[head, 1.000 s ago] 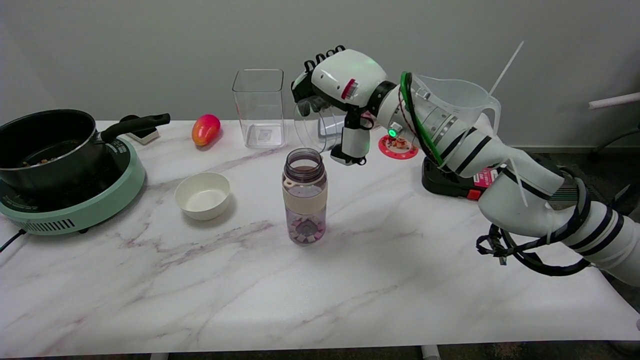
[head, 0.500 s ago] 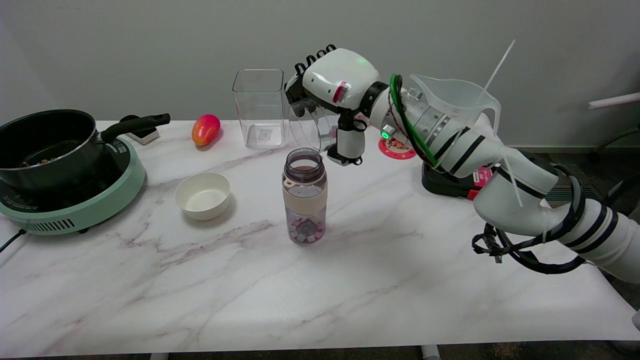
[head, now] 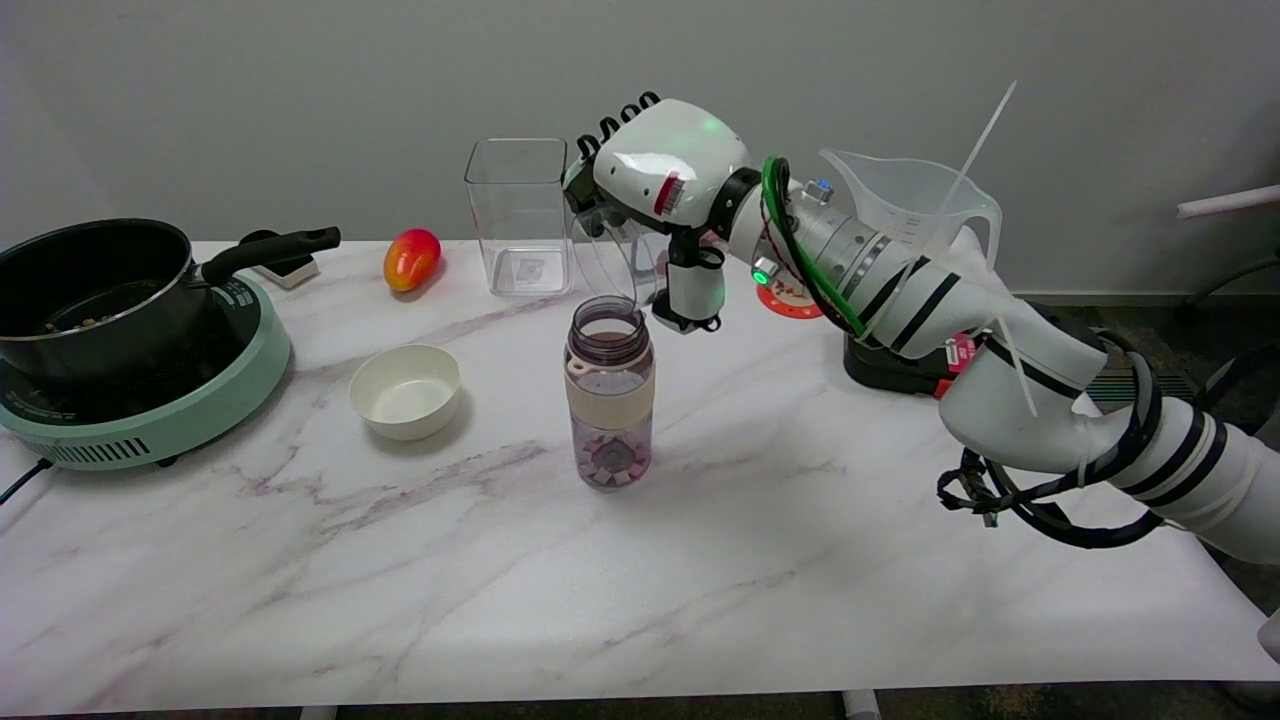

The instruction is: Pour the contents of the measuring cup into the bottle.

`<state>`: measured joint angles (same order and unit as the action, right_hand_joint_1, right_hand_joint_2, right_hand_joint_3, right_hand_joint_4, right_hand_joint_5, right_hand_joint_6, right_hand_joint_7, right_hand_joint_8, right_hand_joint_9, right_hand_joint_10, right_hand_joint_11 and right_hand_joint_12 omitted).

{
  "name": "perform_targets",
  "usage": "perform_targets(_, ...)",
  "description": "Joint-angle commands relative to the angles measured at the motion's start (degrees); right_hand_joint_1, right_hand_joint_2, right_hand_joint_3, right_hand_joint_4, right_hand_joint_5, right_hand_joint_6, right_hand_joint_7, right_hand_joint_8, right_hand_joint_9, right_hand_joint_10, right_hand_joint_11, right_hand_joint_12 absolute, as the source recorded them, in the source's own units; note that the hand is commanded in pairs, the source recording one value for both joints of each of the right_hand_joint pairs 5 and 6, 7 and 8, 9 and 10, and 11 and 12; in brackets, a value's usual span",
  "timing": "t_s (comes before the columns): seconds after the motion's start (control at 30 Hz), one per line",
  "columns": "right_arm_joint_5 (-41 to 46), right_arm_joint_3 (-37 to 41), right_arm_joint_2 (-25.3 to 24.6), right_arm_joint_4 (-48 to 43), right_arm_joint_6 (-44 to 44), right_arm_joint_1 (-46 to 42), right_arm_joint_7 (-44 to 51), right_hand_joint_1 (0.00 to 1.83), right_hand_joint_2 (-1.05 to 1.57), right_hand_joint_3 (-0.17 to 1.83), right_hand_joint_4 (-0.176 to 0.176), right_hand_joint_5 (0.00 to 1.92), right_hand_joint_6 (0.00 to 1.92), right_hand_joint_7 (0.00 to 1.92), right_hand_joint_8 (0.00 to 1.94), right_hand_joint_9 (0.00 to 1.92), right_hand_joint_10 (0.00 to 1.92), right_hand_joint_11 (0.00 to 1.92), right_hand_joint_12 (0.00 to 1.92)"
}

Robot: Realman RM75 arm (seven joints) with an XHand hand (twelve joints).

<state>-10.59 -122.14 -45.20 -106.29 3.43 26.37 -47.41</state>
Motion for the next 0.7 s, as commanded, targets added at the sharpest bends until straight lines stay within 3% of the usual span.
perform_targets(0.03, 0.1, -0.8, -0.49, -0.05, -0.18, 0.26, 5.59, 1.54, -0.11, 1.83, 0.0, 1.27, 1.27, 1.36, 1.36, 1.25, 1.25, 1.04, 1.04)
perform_targets(0.7, 0.26, -1.1, -0.73, -0.05, 0.12, 0.77, 9.59, 1.54, -0.07, 1.83, 0.0, 1.28, 1.28, 1.37, 1.37, 1.26, 1.26, 1.05, 1.05)
